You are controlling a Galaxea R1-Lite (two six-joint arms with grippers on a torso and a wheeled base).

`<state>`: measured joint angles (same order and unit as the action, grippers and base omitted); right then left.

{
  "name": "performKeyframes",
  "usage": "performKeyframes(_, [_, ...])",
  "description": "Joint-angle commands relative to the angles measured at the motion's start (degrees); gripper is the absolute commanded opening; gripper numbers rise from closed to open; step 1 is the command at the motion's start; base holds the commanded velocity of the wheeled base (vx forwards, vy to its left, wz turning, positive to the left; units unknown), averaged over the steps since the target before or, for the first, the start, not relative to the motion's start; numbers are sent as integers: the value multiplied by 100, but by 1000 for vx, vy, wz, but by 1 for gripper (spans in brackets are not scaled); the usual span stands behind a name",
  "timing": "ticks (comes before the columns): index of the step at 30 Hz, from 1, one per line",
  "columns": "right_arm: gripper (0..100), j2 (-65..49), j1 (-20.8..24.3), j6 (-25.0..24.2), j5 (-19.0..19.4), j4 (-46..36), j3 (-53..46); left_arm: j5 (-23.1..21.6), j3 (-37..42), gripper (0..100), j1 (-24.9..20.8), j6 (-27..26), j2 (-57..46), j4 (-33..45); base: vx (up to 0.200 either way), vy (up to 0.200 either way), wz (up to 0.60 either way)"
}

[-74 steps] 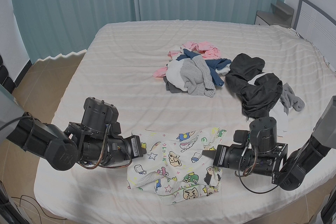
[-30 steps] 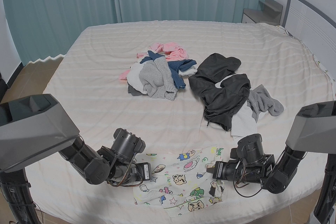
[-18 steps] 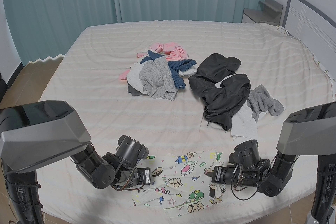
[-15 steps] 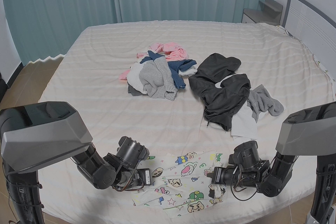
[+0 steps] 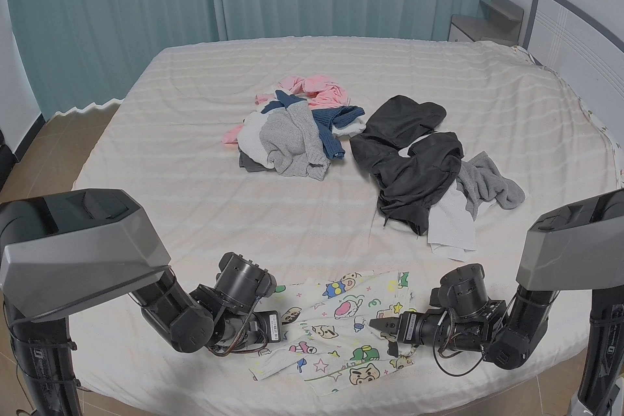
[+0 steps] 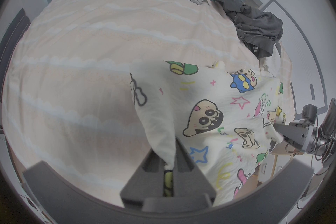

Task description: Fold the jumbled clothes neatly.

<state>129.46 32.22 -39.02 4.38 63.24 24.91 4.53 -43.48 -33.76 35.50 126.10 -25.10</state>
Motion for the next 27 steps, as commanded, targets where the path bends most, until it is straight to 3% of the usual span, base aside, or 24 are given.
performKeyframes(1, [100,-211,-5,0,-51,65,-126,91,51,0,1,-8,-94,-21,0,0,0])
performKeyframes(14, [100,-519,-102,0,-130,179,-302,118,42,0,18,-25,20,-338,0,0,0])
performKeyframes(15, [100,-519,-102,0,-130,179,-302,118,42,100,18,-25,20,-338,0,0,0])
performKeyframes(21, [100,-914,-128,26,-156,390,-636,179,174,100,71,-34,-112,-399,0,0,0])
performKeyframes(27, [100,-1609,-190,17,-192,399,-961,267,428,100,264,-17,-1123,-399,0,0,0])
